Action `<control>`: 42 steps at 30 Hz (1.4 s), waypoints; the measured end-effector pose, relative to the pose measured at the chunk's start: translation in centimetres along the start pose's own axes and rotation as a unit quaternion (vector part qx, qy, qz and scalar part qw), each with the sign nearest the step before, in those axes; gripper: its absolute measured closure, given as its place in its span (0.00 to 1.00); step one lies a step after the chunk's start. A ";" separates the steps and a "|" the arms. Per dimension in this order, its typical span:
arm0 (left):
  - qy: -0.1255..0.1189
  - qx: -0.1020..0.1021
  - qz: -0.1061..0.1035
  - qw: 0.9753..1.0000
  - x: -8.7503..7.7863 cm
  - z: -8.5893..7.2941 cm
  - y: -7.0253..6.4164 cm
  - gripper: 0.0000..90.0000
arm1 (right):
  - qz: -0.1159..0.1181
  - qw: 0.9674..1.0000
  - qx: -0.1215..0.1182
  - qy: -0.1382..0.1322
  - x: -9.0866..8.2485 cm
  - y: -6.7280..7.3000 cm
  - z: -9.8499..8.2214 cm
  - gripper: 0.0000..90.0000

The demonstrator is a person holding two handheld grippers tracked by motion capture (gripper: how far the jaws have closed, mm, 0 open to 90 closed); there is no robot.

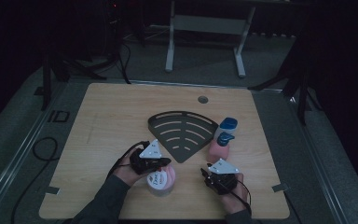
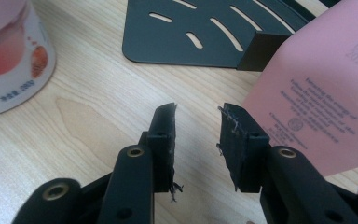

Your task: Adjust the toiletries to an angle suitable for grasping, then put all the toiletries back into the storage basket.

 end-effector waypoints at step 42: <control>-0.030 -0.088 0.093 0.991 -5.1 -1.7 4.4 0.50 | 0.109 0.992 -0.070 0.005 0.6 2.1 1.9 0.51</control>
Point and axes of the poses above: each handheld gripper's, and its own axes: x roughly forward along the jaws, z roughly out of its top, y roughly to its left, the point moved 7 cm from there along x, roughly forward along the jaws, and after that the axes turned 10 degrees about -y, right-handed, at the moved point
